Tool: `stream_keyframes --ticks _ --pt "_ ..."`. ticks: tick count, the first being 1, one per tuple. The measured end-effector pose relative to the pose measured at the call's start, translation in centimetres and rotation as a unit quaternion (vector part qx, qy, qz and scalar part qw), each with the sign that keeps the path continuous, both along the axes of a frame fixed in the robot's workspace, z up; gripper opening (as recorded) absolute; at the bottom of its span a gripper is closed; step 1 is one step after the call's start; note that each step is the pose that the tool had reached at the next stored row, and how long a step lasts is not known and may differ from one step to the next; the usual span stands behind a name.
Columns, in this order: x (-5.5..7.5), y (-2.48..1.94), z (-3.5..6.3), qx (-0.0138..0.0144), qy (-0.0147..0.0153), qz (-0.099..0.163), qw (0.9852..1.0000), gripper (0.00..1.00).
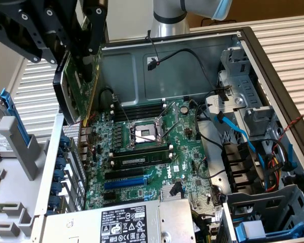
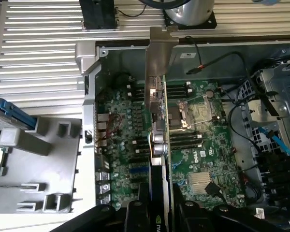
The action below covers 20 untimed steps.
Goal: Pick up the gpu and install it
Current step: 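Pick up the gpu and move the gpu toward the slot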
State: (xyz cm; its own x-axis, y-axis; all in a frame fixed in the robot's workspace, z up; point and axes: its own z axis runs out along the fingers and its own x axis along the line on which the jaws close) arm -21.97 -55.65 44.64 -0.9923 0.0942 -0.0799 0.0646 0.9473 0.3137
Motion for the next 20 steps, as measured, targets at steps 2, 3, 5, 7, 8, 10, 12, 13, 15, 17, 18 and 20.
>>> stream_keyframes --ticks 2,3,5,7,8,10,12,13,15,17,18,20 --pt "0.34 0.0 -0.01 0.0003 0.0 0.009 1.0 0.29" --pt "0.54 0.0 -0.01 0.0006 -0.0001 0.011 0.9999 0.29" --pt "0.88 0.0 -0.02 0.0012 0.0001 0.017 0.9999 0.29" --pt "1.02 0.0 -0.08 0.0017 0.0 0.026 0.9997 0.29" --pt "1.02 0.0 -0.12 0.002 0.0 0.035 0.9994 0.29" --pt "1.02 0.01 -0.18 0.0019 0.0001 0.053 0.9986 0.29" --pt "1.02 0.01 -0.26 0.002 0.0002 0.071 0.9975 0.29" --pt "1.03 0.01 -0.3 0.0019 0.0002 0.08 0.9968 0.29" --pt "1.02 0.01 -0.31 0.002 0.0001 0.091 0.9959 0.29" --pt "1.04 0.05 -0.3 0.0019 0.0002 0.091 0.9959 0.29" --pt "1.06 0.08 -0.3 0.0019 0.0002 0.093 0.9956 0.29" --pt "1.06 0.07 -0.32 0.002 0.0002 0.11 0.9939 0.29"
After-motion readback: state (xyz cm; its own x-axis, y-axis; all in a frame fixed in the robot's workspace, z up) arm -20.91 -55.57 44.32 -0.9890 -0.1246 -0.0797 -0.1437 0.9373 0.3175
